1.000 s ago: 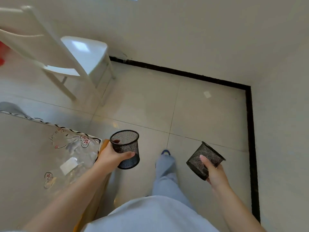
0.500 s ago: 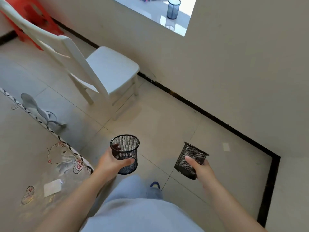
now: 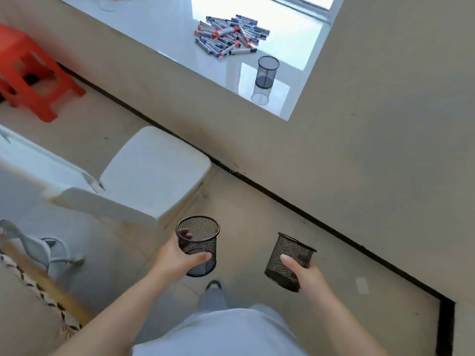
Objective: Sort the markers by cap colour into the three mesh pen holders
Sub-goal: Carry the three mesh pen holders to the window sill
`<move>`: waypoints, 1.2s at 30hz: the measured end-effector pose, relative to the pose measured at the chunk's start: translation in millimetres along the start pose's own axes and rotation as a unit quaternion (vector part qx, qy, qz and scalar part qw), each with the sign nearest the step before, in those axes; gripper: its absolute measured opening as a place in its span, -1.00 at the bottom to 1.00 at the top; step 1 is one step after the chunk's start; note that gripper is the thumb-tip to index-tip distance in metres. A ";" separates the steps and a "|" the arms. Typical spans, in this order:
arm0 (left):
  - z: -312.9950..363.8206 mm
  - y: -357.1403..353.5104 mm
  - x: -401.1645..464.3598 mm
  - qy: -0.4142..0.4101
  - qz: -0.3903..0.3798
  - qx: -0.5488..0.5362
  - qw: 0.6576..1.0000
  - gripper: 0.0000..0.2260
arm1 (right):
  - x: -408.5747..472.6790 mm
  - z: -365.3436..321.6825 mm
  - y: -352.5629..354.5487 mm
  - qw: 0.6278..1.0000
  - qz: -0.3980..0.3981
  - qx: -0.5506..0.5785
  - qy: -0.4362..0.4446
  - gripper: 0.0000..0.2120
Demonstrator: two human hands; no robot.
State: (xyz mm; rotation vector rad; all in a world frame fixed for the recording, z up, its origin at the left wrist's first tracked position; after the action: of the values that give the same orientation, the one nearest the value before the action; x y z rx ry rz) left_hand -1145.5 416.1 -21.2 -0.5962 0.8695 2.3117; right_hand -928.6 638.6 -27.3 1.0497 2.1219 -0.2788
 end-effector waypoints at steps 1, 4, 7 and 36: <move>16.5 6.7 18.3 -0.015 -0.004 0.018 1.000 -0.35 | 12.5 -17.2 -8.7 1.000 -0.004 -0.002 0.011 -0.56; 59.9 20.8 64.5 -0.046 -0.002 0.055 0.997 -0.33 | 47.0 -62.6 -31.8 1.000 -0.016 0.021 0.012 -0.60; 83.3 22.4 102.6 -0.033 0.002 0.038 0.999 -0.32 | 82.9 -106.7 -49.1 0.999 -0.033 0.023 0.019 -0.63; 400.4 38.3 449.6 -0.136 0.021 0.035 0.990 -0.34 | 382.5 -424.5 -109.8 0.990 -0.026 -0.066 0.121 -0.37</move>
State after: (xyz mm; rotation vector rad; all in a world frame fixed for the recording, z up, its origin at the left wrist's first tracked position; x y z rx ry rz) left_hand -1575.1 838.7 7.9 -0.2264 0.8334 2.3193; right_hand -1383.5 1001.0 -10.6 0.9921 2.3522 -0.0344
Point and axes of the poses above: each hand's wrist, its own x-axis towards the middle knuckle, its own y-axis out of the back of the hand, z = x × y, the point moved 5 cm from there along x, towards the middle knuckle, and after that the axes turned 2 degrees about x, right-handed, at the moved point
